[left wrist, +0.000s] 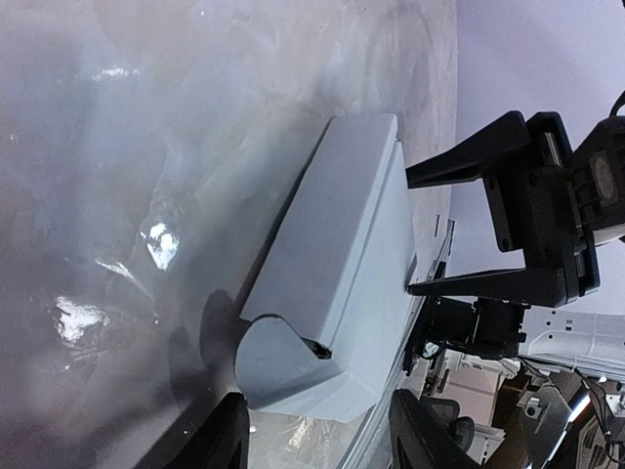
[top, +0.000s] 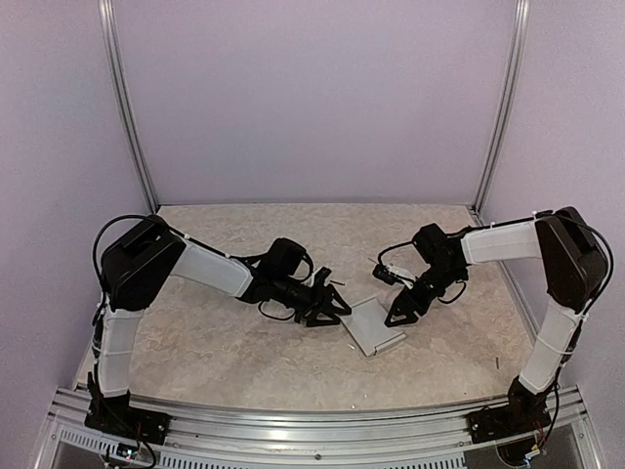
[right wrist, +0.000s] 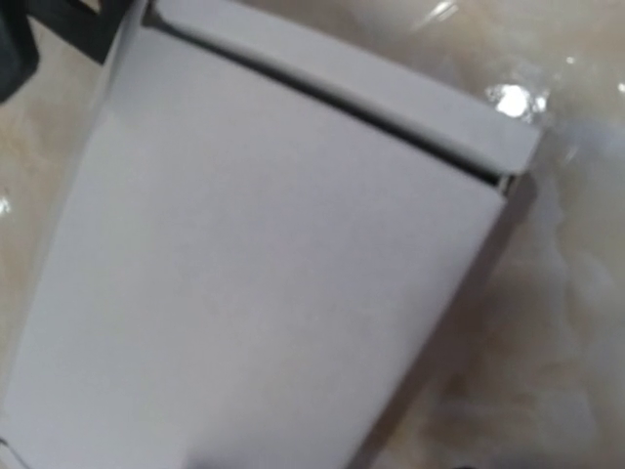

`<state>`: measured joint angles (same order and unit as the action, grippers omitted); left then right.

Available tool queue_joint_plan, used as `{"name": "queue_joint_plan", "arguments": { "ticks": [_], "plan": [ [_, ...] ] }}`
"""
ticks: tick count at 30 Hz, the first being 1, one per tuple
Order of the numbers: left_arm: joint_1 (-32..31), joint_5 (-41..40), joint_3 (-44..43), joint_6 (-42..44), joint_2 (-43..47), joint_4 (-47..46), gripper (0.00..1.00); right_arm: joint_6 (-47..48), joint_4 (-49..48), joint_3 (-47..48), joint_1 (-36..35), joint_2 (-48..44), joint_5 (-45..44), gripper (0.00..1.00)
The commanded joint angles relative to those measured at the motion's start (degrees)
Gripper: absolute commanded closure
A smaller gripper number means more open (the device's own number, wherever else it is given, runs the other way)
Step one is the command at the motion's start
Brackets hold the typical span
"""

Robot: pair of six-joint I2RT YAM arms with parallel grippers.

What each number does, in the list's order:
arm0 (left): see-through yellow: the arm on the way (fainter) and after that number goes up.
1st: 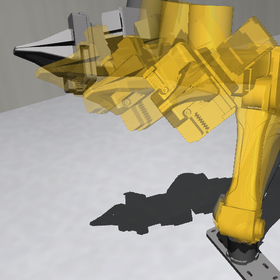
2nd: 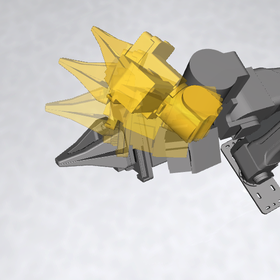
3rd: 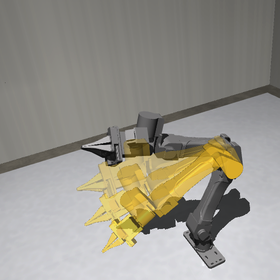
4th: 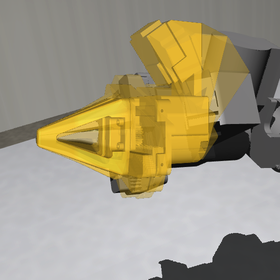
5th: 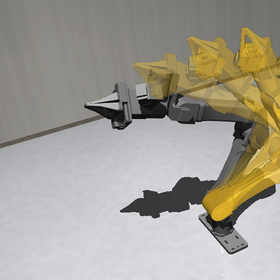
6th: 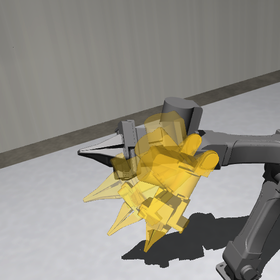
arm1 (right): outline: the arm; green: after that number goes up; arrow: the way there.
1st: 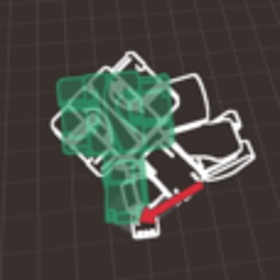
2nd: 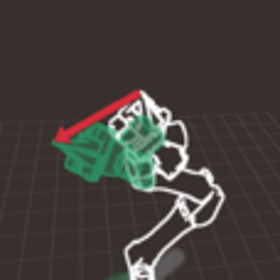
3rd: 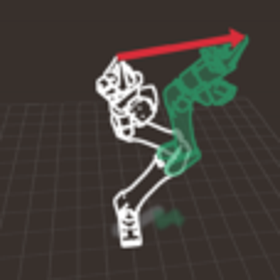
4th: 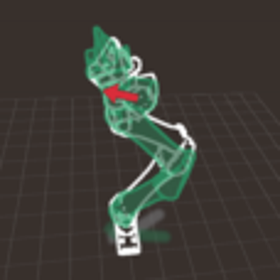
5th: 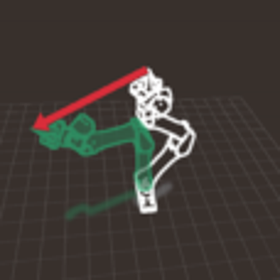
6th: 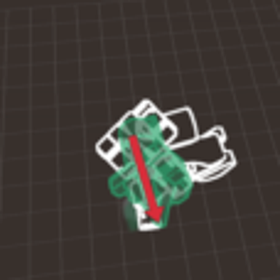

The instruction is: Fold the paper box

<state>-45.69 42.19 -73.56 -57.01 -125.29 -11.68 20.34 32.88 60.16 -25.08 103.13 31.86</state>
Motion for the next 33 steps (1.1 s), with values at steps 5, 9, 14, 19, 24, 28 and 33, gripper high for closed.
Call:
{"name": "queue_joint_plan", "arguments": {
  "ticks": [5, 9, 14, 19, 24, 28, 33],
  "plan": [
    [0.81, 1.73, 1.88, -1.28, 0.46, -3.62, 0.54, -0.52, -1.06, 0.56, -0.38, 1.93, -0.28, 0.42],
    [1.13, 2.11, 3.77, -2.02, 3.19, -6.08, 0.56, -0.47, -1.42, 0.49, -0.45, 2.4, -1.38, 0.44],
    [1.13, 2.14, 4.54, -2.32, 4.64, -7.13, 0.57, -0.56, -1.83, 0.48, -0.45, 2.69, -2.86, 0.45],
    [1.18, 1.94, 6.05, -2.31, 6.41, -7.5, 0.58, -0.69, -2.15, 0.28, -0.43, 2.59, -3.56, 0.45],
    [0.9, -2.65, 7.46, -3.01, 7.16, -1.96, 0.52, -0.74, -2.05, 0.34, -0.43, 2.77, -3.2, 0.46],
    [0.7, -1.78, 6.25, -4.44, 4.13, -3.16, 0.5, -0.91, -2.08, 0.5, -0.43, 2.84, -2.88, 0.46],
    [0.28, 1.05, 2.74, -5.25, -0.97, -4.39, 0.5, -1.09, -1.78, 0.5, -0.41, 2.87, -2.34, 0.46]
  ]
}}
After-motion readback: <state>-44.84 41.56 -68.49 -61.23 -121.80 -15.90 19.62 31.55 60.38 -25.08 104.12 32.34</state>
